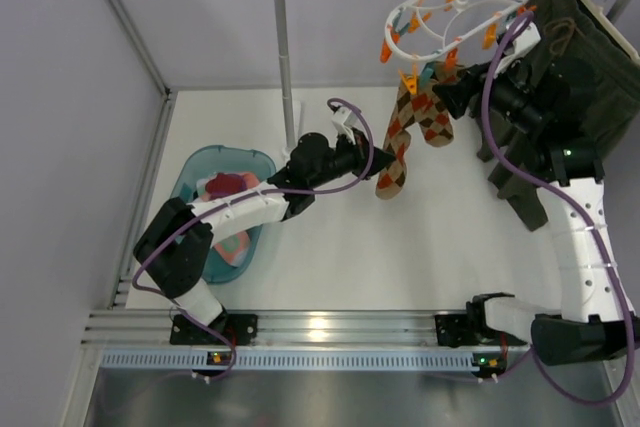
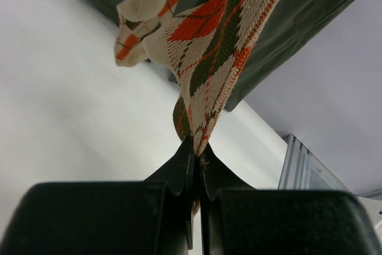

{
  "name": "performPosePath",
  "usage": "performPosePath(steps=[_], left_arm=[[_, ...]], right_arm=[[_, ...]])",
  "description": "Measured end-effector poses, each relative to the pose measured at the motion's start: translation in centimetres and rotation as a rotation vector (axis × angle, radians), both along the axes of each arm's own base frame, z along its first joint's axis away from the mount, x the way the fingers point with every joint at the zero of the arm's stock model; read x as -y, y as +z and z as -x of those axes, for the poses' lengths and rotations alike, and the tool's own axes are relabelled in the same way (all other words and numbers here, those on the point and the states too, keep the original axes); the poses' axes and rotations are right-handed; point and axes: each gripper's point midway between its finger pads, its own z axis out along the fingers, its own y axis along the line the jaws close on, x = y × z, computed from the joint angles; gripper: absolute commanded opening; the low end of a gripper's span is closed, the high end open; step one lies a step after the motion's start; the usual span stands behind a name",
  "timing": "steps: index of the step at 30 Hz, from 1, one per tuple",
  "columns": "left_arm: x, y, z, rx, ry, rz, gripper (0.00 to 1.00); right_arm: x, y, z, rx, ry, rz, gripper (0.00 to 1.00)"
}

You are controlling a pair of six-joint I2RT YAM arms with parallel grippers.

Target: Remove the socks clipped to the hanger

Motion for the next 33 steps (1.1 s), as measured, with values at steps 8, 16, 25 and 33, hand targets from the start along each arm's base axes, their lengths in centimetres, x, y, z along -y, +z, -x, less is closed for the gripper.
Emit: performPosePath(steps=[8, 16, 25, 33], left_arm=[[-0.6, 0.4, 0.2, -0.051, -0.040, 0.032, 0.00], [-1.1, 0.4, 0.2, -0.083, -0.077, 0.046, 0.00], [-1.2, 0.5, 0.7, -0.099, -0.114, 0.052, 0.00], [-1.2, 0.5, 1.0, -0.116, -0.138, 0.059, 0.00]], right_arm=[[-3.2, 0.0, -1.0, 0.017, 0.234, -0.020, 0.64], [-3.8, 0.5, -2.7, 0.052, 0.267, -0.038, 0.66], [-4.3, 0.7, -4.1, 0.075, 0.231, -0.061, 0.65], [-3.4, -2.4, -5.4, 0.039, 0.139, -0.088, 0.65]])
